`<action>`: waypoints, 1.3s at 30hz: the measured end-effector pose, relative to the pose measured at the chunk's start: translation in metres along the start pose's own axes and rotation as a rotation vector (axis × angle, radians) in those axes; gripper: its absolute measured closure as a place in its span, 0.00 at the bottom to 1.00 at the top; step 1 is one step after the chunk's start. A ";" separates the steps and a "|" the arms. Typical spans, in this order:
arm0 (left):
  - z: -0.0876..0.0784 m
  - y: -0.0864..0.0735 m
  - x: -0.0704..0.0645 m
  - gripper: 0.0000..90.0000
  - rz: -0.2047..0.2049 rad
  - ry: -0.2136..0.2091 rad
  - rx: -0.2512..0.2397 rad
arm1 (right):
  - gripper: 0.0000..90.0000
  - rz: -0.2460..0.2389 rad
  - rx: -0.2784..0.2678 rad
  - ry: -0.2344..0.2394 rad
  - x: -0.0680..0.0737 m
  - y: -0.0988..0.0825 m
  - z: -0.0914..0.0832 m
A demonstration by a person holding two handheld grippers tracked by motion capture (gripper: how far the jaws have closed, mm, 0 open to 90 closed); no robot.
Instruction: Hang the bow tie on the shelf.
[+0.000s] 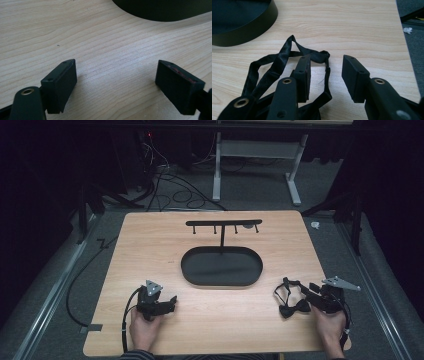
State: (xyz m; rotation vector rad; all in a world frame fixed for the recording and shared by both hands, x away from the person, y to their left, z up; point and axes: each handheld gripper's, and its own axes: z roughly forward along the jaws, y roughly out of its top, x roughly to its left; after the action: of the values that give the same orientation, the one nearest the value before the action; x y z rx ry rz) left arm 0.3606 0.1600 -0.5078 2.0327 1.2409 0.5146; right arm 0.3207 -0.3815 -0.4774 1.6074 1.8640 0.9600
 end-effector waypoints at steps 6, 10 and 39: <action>0.000 0.000 0.000 0.20 0.000 0.000 0.000 | 0.67 0.018 0.032 -0.001 0.000 -0.001 0.013; 0.000 0.000 0.000 0.20 0.000 0.000 0.000 | 0.68 0.022 0.046 -0.007 -0.002 -0.001 0.019; 0.000 0.000 0.000 0.20 0.000 0.000 0.000 | 0.98 -0.093 0.008 0.034 0.016 0.019 0.007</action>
State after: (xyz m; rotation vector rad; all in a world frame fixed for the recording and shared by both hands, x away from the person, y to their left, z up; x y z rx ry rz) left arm 0.3606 0.1600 -0.5078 2.0328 1.2407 0.5144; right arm 0.3351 -0.3634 -0.4661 1.5034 1.9500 0.9455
